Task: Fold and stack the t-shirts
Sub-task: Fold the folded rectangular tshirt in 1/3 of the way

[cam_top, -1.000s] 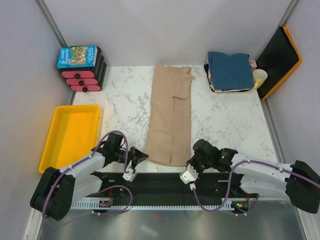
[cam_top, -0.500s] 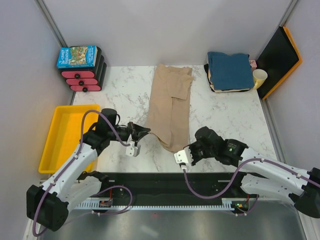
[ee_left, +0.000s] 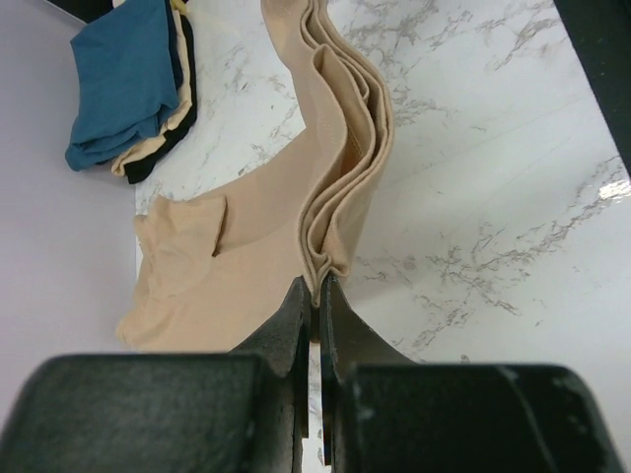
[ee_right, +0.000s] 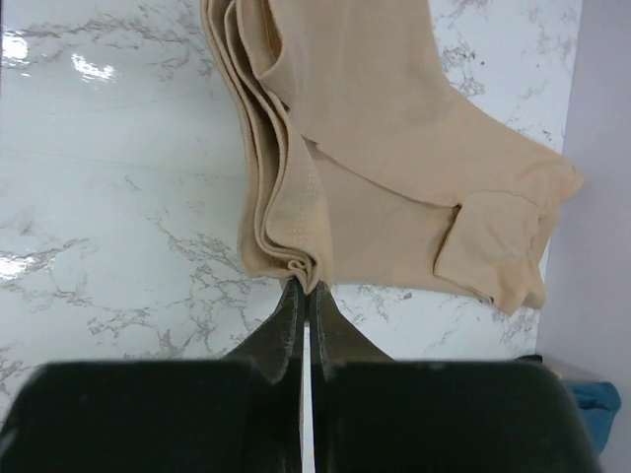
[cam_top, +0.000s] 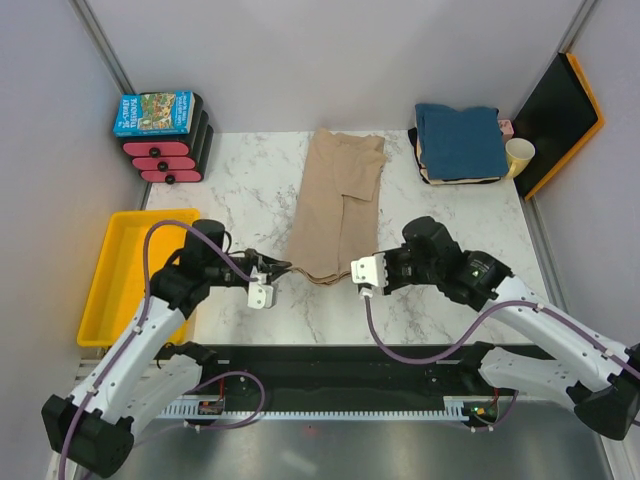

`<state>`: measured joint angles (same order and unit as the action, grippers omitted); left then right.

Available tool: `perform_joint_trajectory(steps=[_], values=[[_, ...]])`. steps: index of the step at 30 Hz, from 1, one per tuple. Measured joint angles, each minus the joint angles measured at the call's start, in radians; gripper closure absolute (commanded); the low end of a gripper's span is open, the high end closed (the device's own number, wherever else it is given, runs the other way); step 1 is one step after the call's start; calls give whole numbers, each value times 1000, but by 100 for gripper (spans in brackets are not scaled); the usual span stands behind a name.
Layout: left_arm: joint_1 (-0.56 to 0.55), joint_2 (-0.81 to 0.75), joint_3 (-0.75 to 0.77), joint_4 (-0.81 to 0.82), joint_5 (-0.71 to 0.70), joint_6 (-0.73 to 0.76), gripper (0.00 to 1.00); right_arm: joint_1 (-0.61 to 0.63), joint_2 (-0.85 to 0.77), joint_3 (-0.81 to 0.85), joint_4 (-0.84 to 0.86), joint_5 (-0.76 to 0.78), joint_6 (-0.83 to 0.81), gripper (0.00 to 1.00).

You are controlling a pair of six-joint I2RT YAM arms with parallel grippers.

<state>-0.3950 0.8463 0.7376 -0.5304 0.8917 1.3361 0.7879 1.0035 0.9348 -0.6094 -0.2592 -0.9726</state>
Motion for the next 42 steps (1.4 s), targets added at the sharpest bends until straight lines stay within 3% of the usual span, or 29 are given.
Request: perform_joint_trajectory(steps=[9,20,34,42], values=[[-12,-127,70,-235,86,-2,98,2,-1,73,-193,-102,-77,100],[-28,-134,180,-435,186,4,98,15,-32,194,-394,-166,-106,100],[-28,224,240,-459,147,226,98,4,129,181,-206,-69,-140,100],[6,404,326,-456,92,311,98,-70,210,182,-129,-45,-161,100]])
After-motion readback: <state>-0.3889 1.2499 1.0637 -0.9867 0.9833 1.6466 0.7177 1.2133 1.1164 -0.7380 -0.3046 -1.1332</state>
